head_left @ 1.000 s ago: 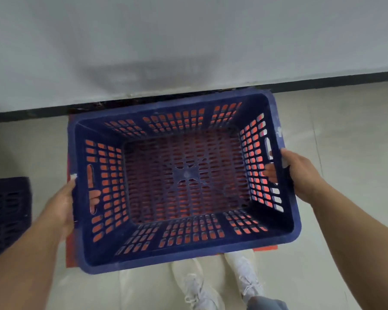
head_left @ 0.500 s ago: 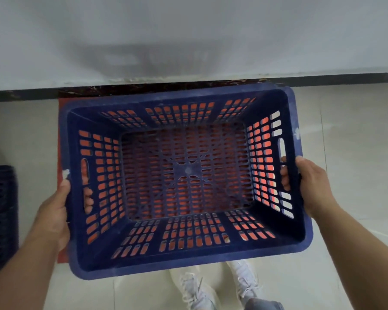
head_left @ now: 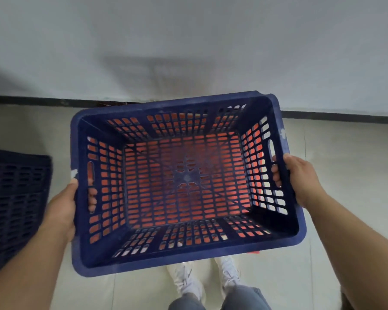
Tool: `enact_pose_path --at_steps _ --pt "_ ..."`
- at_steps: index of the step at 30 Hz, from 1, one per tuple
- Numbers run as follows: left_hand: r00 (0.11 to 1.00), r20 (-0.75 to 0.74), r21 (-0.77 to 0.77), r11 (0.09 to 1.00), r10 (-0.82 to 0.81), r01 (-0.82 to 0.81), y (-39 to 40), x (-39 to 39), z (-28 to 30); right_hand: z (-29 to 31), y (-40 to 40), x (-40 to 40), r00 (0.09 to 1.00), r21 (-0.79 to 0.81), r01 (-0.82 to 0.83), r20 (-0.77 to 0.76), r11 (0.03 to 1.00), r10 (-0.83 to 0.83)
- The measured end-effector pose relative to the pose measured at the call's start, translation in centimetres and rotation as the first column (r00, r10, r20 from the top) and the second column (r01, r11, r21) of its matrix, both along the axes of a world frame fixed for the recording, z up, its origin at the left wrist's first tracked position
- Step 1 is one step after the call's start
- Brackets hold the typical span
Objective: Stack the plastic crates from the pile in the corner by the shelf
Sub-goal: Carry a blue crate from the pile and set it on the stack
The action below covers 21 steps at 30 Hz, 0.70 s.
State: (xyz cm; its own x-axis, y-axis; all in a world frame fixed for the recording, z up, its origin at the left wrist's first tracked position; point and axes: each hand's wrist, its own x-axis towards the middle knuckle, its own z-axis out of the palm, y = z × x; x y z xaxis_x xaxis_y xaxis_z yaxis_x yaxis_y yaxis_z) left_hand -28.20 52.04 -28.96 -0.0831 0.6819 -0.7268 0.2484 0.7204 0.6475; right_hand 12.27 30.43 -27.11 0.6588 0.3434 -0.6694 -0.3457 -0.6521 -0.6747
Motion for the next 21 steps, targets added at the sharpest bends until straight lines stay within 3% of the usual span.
enact_pose_path --at_steps 11,21 --pt "0.977 0.029 0.069 0.975 0.210 -0.211 -6.3 -5.0 17.1 15.7 3.1 -1.8 0.976 0.020 -0.218 -0.017 0.976 0.218" --pt "0.902 0.095 0.078 0.900 0.421 -0.429 -13.9 -10.4 29.5 28.3 6.3 -5.7 0.898 0.084 -0.438 0.004 0.895 0.439"
